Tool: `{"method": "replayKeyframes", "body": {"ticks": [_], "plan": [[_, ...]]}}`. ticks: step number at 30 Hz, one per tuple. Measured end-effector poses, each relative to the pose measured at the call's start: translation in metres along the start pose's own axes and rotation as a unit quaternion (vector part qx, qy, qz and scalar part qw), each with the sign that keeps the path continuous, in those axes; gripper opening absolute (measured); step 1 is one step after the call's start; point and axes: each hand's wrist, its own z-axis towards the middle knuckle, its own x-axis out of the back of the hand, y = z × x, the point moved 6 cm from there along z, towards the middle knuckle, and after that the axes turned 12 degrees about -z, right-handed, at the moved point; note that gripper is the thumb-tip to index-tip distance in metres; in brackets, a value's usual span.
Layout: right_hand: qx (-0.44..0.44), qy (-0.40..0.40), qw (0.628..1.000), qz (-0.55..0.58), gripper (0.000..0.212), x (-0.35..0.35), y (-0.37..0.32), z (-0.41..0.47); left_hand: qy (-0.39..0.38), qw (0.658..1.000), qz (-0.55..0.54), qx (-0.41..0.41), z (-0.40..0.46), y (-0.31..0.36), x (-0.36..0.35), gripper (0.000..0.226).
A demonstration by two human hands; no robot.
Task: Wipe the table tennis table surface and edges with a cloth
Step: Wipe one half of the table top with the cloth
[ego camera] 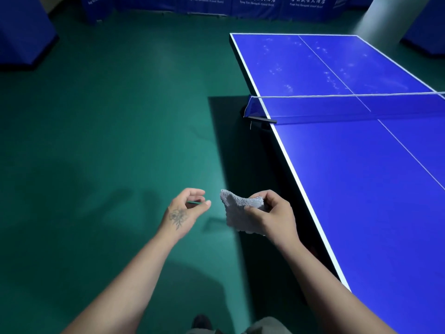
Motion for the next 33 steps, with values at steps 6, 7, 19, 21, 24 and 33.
{"method": "replayKeyframes", "body": {"ticks": [6, 7, 19, 21, 24, 33], "plan": [[-0.009, 0.003, 1.000, 0.003, 0.015, -0.014, -0.011, 0.060, 0.001, 1.000, 0.001, 0.000, 0.060, 0.012, 0.010, 0.049], [-0.011, 0.004, 1.000, 0.000, 0.016, -0.016, -0.011, 0.073, 0.003, 1.000, 0.002, 0.000, 0.072, 0.016, 0.010, 0.048], [0.009, -0.040, 0.999, -0.021, 0.011, -0.029, -0.026, 0.274, 0.028, 0.999, 0.016, 0.004, 0.251, 0.056, -0.021, 0.038], [0.011, -0.054, 0.998, -0.036, 0.013, -0.030, -0.030, 0.306, 0.029, 0.999, 0.022, 0.007, 0.279, 0.065, -0.025, 0.034], [0.017, -0.080, 0.995, -0.052, 0.014, -0.033, -0.044, 0.350, 0.031, 0.999, 0.023, 0.013, 0.318, 0.079, -0.029, 0.034], [0.026, -0.097, 0.993, -0.066, 0.015, -0.059, -0.089, 0.464, 0.034, 0.999, 0.016, 0.000, 0.427, 0.114, -0.003, 0.055]]}}
